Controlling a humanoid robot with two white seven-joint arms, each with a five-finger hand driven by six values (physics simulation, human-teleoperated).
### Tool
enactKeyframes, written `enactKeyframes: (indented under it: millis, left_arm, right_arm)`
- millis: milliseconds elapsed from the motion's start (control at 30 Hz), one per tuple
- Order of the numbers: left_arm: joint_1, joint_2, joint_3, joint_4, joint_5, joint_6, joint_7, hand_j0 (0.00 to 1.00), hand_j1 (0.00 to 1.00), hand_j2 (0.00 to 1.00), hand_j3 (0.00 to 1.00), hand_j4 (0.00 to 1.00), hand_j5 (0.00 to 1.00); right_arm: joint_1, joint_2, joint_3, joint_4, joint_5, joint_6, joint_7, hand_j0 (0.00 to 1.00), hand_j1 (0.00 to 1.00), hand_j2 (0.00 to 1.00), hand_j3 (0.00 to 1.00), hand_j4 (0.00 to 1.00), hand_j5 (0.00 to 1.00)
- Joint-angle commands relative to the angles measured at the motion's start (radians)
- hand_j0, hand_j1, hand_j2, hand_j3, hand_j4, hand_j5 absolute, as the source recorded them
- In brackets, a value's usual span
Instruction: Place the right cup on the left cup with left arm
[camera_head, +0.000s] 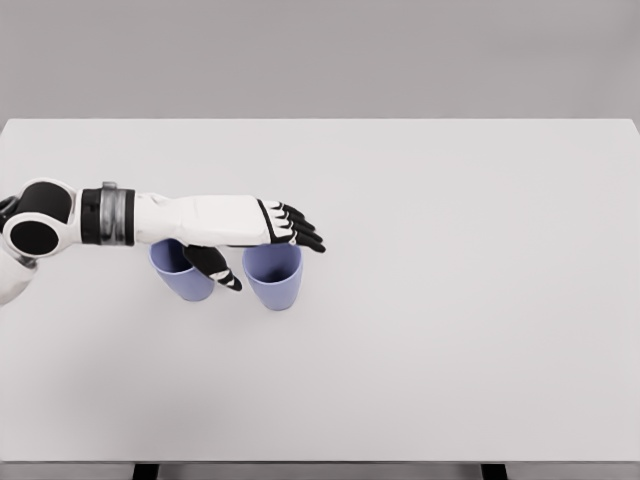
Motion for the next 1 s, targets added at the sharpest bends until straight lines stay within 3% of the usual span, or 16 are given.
enactKeyframes:
  millis: [0,133,800,833,933,967]
  left_arm:
    - [0.000,0.001,0.001,0.002,0.006,0.003,0.000,1.00,1.00,1.00,1.00,1.00,1.00]
    - [-0.006,-0.008,0.001,0.058,-0.025,0.003,0.000,1.00,1.00,1.00,1.00,1.00,1.00]
    - [0.028,-0.057,0.002,0.066,-0.092,0.003,0.000,1.00,1.00,1.00,1.00,1.00,1.00]
    - [0.031,-0.057,0.004,0.066,-0.092,0.003,0.000,0.98,0.98,0.98,0.98,0.98,0.98]
    - [0.032,-0.057,0.002,0.066,-0.089,0.003,0.000,0.65,0.65,0.65,0.65,0.65,0.65]
    - [0.040,-0.057,0.004,0.066,-0.091,0.003,0.000,0.64,0.64,0.64,0.64,0.64,0.64]
  right_arm:
    - [0.000,0.000,0.000,0.000,0.000,0.001,0.000,1.00,1.00,1.00,1.00,1.00,1.00]
    - [-0.002,0.000,0.000,0.000,0.000,-0.001,0.000,1.00,1.00,1.00,1.00,1.00,1.00]
    - [0.000,0.000,0.000,0.001,0.000,0.001,0.000,1.00,1.00,1.00,1.00,1.00,1.00]
    - [0.000,0.000,0.000,0.000,0.000,0.001,0.000,1.00,1.00,1.00,1.00,1.00,1.00]
    - [0.000,0.000,0.000,0.000,0.000,0.001,0.000,1.00,1.00,1.00,1.00,1.00,1.00]
    - [0.000,0.000,0.000,0.000,0.000,0.001,0.000,1.00,1.00,1.00,1.00,1.00,1.00]
